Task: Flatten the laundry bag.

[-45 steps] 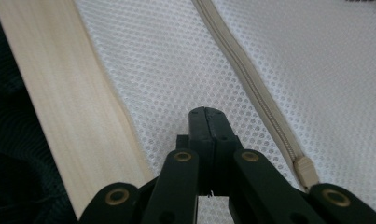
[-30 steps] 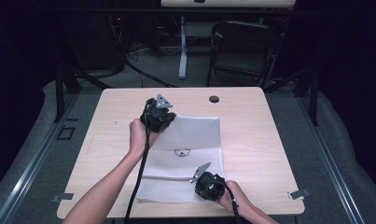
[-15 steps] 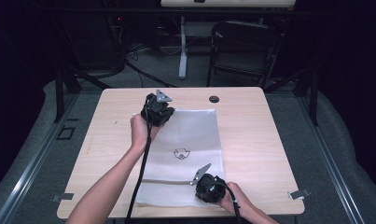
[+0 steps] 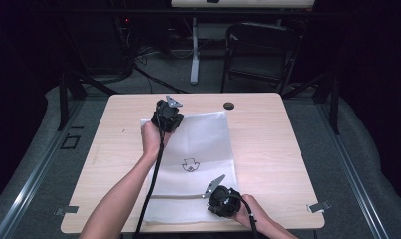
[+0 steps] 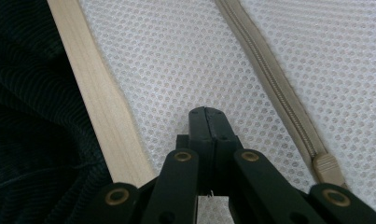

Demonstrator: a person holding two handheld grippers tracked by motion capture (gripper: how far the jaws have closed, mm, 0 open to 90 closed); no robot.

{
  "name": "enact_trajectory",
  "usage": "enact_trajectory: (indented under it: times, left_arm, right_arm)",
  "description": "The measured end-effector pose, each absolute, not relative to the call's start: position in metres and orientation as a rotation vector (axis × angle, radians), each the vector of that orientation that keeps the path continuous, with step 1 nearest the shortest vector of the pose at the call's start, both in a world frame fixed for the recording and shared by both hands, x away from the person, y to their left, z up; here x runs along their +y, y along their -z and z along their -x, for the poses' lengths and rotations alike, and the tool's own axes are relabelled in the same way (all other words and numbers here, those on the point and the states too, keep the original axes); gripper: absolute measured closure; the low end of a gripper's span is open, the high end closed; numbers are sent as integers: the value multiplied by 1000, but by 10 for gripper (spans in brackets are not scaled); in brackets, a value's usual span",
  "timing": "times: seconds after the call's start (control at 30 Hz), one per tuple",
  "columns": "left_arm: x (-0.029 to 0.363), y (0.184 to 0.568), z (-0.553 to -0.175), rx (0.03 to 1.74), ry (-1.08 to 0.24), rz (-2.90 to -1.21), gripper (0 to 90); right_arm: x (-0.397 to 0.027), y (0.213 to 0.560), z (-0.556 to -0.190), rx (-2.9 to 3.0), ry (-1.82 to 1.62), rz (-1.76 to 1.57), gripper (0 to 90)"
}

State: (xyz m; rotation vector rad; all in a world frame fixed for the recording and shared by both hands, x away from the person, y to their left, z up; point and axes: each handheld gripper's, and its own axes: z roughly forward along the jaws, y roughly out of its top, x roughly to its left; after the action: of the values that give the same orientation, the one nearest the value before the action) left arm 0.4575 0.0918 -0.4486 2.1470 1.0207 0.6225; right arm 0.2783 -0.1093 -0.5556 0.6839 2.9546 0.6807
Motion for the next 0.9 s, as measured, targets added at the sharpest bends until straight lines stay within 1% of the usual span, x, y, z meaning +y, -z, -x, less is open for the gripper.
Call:
enact_trajectory:
  times: [0.2,0.27,0.3,0.37,0.47,0.5,0.53,0.57,0.6,0.73,0.83,0.9]
  left_arm:
    - [90,452,-466,1044,-625,-2141,870]
    - [89,454,-469,1051,-629,-2138,843]
    - [89,455,-471,1067,-625,-2130,805]
    - [91,455,-476,1090,-613,-2128,644]
    - [94,456,-480,1115,-605,-2113,472]
    - [96,455,-480,1116,-607,-2117,399]
    - [97,455,-480,1117,-602,-2107,399]
    - [98,455,-480,1120,-587,-2098,356]
    - [100,455,-479,1119,-575,-2093,335]
    - [104,454,-474,1104,-541,-2090,221]
    - [107,454,-466,1079,-513,-2094,181]
    - [109,455,-460,1057,-483,-2104,164]
  right_arm:
    - [-109,554,-279,2956,-653,-673,900]
    - [-109,555,-279,2959,-683,-692,900]
    - [-109,554,-279,2961,-663,-683,900]
    - [-109,555,-279,2959,-676,-684,900]
    - [-110,555,-279,2956,-679,-694,900]
    - [-110,555,-279,2953,-692,-699,882]
    - [-110,555,-279,2953,-692,-699,882]
    - [-110,554,-279,2945,-701,-699,866]
    - [-111,553,-280,2947,-716,-702,853]
    - [-117,541,-282,2912,-790,-725,724]
    - [-125,533,-285,2870,-813,-758,541]
    - [-132,528,-287,2847,-830,-789,403]
